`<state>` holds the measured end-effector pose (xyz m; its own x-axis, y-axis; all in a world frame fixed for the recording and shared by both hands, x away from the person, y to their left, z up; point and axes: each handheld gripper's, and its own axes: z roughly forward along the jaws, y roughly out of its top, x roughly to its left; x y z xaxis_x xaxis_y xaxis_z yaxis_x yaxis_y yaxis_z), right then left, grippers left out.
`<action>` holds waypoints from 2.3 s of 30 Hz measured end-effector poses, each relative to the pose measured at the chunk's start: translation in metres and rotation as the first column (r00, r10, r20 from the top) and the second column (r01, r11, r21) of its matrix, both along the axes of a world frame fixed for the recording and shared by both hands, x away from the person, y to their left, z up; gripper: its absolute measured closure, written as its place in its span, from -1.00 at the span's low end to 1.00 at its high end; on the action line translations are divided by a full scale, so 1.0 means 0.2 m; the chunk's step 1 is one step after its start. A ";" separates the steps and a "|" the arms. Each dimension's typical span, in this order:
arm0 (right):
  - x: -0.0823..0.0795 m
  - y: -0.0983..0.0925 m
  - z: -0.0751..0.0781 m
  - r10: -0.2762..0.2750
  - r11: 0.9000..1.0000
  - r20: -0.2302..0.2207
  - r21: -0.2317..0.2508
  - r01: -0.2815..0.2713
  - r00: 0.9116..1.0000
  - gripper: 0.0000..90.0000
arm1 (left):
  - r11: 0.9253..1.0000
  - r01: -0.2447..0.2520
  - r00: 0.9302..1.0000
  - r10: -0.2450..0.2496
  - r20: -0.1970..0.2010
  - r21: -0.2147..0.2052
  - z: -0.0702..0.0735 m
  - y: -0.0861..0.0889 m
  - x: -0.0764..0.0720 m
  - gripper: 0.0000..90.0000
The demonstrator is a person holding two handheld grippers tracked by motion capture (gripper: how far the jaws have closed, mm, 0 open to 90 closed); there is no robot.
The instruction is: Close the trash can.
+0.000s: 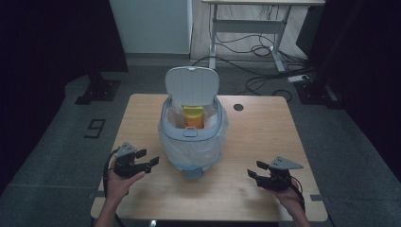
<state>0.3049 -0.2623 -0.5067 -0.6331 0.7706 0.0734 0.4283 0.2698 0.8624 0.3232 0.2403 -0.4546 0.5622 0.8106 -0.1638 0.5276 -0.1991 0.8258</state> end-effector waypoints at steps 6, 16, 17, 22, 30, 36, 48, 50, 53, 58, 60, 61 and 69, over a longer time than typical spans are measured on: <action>0.00 -0.02 -0.03 -0.007 1.000 -0.017 -0.015 0.007 1.000 -0.08 | 1.000 0.011 0.999 -0.011 0.041 -0.009 0.13 0.03 0.01 -0.30; 0.00 -0.01 -0.05 0.001 1.000 -0.037 -0.031 -0.003 0.999 -0.09 | 0.999 0.037 0.995 -0.035 0.092 -0.026 0.32 0.03 0.03 -0.31; 0.00 -0.01 -0.05 0.001 1.000 -0.038 -0.031 -0.003 0.999 -0.09 | 0.998 0.045 0.994 -0.041 0.098 -0.033 0.35 0.02 0.04 -0.31; 0.00 -0.01 -0.06 -0.004 1.000 -0.043 -0.031 0.002 0.999 -0.10 | 0.996 0.069 0.992 -0.063 0.111 -0.054 0.43 0.00 0.07 -0.32; 0.00 -0.01 -0.07 0.001 0.999 -0.045 -0.038 -0.003 0.999 -0.09 | 0.994 0.097 0.987 -0.090 0.134 -0.048 0.53 -0.06 0.14 -0.33; 0.00 -0.01 -0.08 -0.001 0.999 -0.053 -0.039 -0.001 0.999 -0.10 | 0.993 0.106 0.986 -0.097 0.139 -0.057 0.58 -0.09 0.20 -0.33; -0.02 -0.01 -0.11 0.004 0.999 -0.078 -0.054 -0.008 0.997 -0.10 | 0.991 0.114 0.986 -0.106 0.126 -0.064 0.61 -0.14 0.33 -0.33; -0.02 -0.01 -0.11 0.003 0.999 -0.080 -0.051 -0.007 0.997 -0.10 | 0.992 0.111 0.987 -0.102 0.123 -0.062 0.61 -0.15 0.36 -0.33; -0.03 -0.01 -0.11 0.001 0.999 -0.081 -0.054 -0.005 0.997 -0.10 | 0.992 0.109 0.987 -0.101 0.125 -0.060 0.62 -0.15 0.37 -0.32; -0.04 -0.02 -0.12 -0.003 0.998 -0.091 -0.061 -0.003 0.996 -0.10 | 0.992 0.118 0.986 -0.111 0.122 -0.047 0.62 -0.17 0.41 -0.32; -0.04 -0.03 -0.13 -0.005 0.998 -0.093 -0.064 -0.001 0.996 -0.10 | 0.992 0.120 0.986 -0.114 0.122 -0.045 0.62 -0.17 0.42 -0.32; -0.04 -0.03 -0.13 -0.007 0.998 -0.095 -0.064 0.001 0.995 -0.10 | 0.991 0.124 0.985 -0.118 0.124 -0.041 0.62 -0.17 0.44 -0.32; -0.06 -0.04 -0.14 -0.016 0.997 -0.111 -0.075 0.008 0.994 -0.10 | 0.990 0.136 0.983 -0.129 0.131 -0.044 0.64 -0.19 0.53 -0.32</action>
